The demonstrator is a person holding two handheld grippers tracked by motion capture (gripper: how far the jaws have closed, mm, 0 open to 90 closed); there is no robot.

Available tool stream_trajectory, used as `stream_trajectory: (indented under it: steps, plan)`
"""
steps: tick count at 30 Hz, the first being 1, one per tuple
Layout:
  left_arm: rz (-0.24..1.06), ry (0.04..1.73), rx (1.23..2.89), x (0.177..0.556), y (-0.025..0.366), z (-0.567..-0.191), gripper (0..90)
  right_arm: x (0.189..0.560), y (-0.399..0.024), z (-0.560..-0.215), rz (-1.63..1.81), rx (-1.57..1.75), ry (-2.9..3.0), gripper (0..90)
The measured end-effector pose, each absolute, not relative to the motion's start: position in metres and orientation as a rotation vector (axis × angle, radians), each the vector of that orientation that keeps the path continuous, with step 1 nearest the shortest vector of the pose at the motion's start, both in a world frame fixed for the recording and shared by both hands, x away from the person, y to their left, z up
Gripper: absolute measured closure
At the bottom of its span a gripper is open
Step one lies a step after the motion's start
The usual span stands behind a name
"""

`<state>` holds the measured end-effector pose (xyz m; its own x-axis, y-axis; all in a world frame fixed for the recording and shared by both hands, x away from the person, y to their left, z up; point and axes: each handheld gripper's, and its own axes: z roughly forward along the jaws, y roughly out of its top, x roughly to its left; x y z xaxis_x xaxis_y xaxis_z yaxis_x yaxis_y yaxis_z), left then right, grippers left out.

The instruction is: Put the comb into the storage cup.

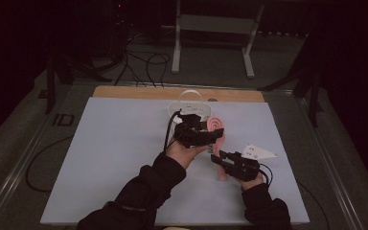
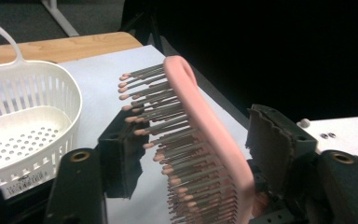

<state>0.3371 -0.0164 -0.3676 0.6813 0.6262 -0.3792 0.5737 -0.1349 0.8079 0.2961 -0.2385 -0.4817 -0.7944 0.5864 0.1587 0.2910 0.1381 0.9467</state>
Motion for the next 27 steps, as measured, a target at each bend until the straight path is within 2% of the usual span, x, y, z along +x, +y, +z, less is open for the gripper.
stream_trajectory:
  steps: [8, 20, 27]
  plan:
    - [0.01, 0.952, 1.788, 0.3412, -0.0175, -0.3726, 53.5, 0.2961, -0.2377, -0.4813, 1.696, 0.854, 2.175, 70.6]
    - [-0.029, 0.935, 1.78, 0.3417, -0.0196, -0.374, 63.0, 0.2968, -0.2389, -0.4813, 1.681, 0.873, 2.168, 70.9]
    - [0.0, 0.907, 1.789, 0.3381, -0.0227, -0.3702, 64.5, 0.2967, -0.2394, -0.4804, 1.695, 0.872, 2.165, 71.2]
